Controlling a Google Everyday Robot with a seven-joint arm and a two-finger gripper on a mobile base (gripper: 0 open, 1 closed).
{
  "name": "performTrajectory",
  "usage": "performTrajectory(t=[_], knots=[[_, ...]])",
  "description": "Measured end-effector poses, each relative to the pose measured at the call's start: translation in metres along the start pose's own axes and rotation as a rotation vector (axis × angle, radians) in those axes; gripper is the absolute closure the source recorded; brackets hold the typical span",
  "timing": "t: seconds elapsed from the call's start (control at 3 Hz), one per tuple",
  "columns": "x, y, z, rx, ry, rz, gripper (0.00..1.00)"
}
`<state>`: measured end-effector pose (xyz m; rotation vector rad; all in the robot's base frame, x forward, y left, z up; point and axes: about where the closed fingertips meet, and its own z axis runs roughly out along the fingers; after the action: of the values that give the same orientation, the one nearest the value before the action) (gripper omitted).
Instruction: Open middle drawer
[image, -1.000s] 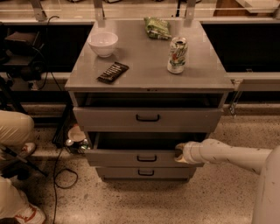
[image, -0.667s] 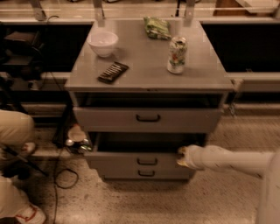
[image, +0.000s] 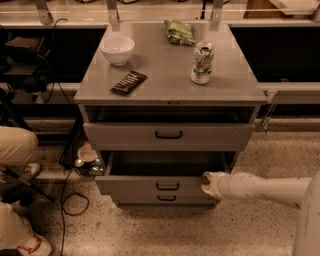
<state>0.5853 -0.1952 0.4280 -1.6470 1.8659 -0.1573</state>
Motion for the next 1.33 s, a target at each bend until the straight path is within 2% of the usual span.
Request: performTrajectory(t=[0.33, 0.67, 1.0, 1.33], knots=[[0.001, 0.037, -0.006, -0.021, -0.003, 0.056, 1.0], [0.0, 0.04, -0.01, -0.024, -0.003, 0.062, 1.0], [0.001, 0.075, -0.017, -0.053, -0.004, 0.117, 1.0], [0.0, 0.073, -0.019, -0.053, -0.004, 0.117, 1.0]])
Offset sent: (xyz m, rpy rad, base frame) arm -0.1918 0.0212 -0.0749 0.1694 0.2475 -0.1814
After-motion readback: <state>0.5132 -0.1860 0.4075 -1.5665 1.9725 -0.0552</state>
